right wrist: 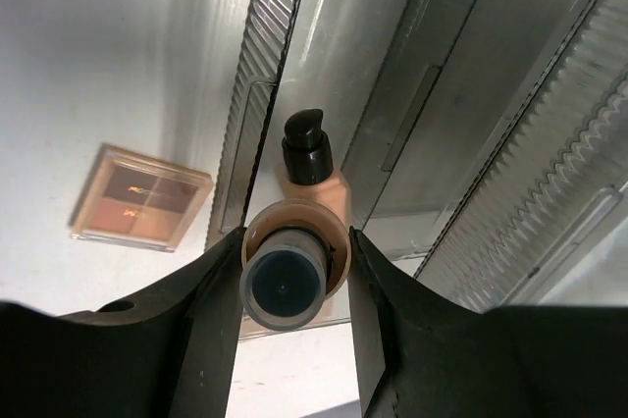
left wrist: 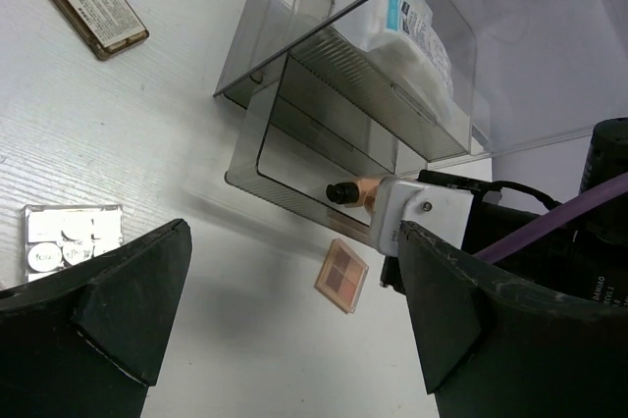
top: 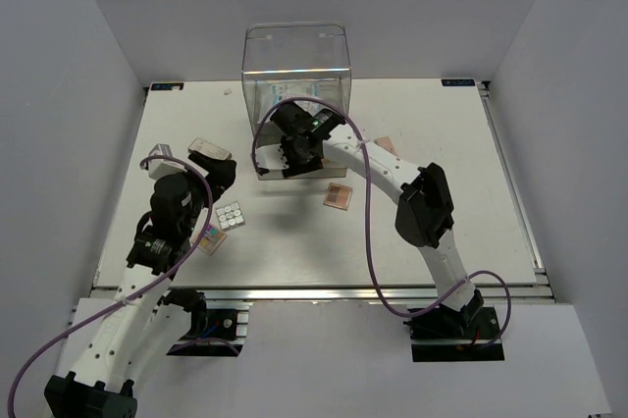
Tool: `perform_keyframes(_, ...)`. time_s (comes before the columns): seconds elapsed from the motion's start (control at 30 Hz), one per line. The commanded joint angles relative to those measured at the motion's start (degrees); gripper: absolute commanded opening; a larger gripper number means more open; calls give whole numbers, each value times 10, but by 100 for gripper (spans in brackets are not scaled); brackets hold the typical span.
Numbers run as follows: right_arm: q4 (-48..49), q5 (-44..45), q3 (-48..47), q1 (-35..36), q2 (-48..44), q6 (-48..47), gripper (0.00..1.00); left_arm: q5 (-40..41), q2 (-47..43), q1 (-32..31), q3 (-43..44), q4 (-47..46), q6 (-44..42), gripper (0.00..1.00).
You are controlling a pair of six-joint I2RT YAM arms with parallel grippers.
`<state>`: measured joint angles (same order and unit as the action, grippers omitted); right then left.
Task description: Organize the makeup
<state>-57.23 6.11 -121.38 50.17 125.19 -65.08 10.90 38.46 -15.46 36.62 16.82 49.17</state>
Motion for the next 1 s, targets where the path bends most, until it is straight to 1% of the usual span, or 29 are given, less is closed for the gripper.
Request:
perform_keyframes(0.0, 35, 55, 23, 6, -27, -49, 5, 8, -7, 3, -7, 14, 3, 96)
perform_keyframes(0.13, 63, 64, 49, 9, -24, -58, 7, 4, -1, 3, -2, 10, 3, 96)
perform_keyframes(0.23, 77, 68, 52, 12, -21, -67, 9, 4, 0, 3, 3, 13, 2, 96)
perform_keyframes(0.27, 83, 69, 52, 12, -21, -70, 15, 4, 0, 3, 2, 15, 2, 96)
perform_keyframes(0.33, 85, 67, 49, 13, -21, -78, 16, 3, -3, 4, 0, 14, 6, 96)
perform_keyframes(0.4, 92, 65, 48, 14, -21, -81, 23, 2, -6, 3, -2, 15, 9, 96)
perform_keyframes(0.5, 115, 59, 50, 14, -21, -82, 26, 3, -12, 3, -6, 16, 15, 96)
perform_keyframes(0.6, 140, 55, 68, 14, -20, -84, 27, 4, -17, 3, -8, 16, 16, 96)
perform_keyframes(0.7, 165, 58, 91, 14, -13, -82, 33, 5, -17, 3, -7, 20, 15, 96)
perform_keyframes(0.73, 167, 55, 93, 13, -11, -75, 40, 4, -15, 3, -5, 20, 15, 96)
perform_keyframes(0.8, 167, 51, 86, 12, -1, -69, 45, 4, -15, 3, -7, 19, 15, 96)
perform_keyframes(0.83, 167, 50, 75, 12, 4, -67, 51, 3, -15, 3, -8, 18, 15, 96)
perform_keyframes(0.97, 186, 50, 64, 8, 15, -56, 62, 0, -13, 3, -8, 15, 17, 96)
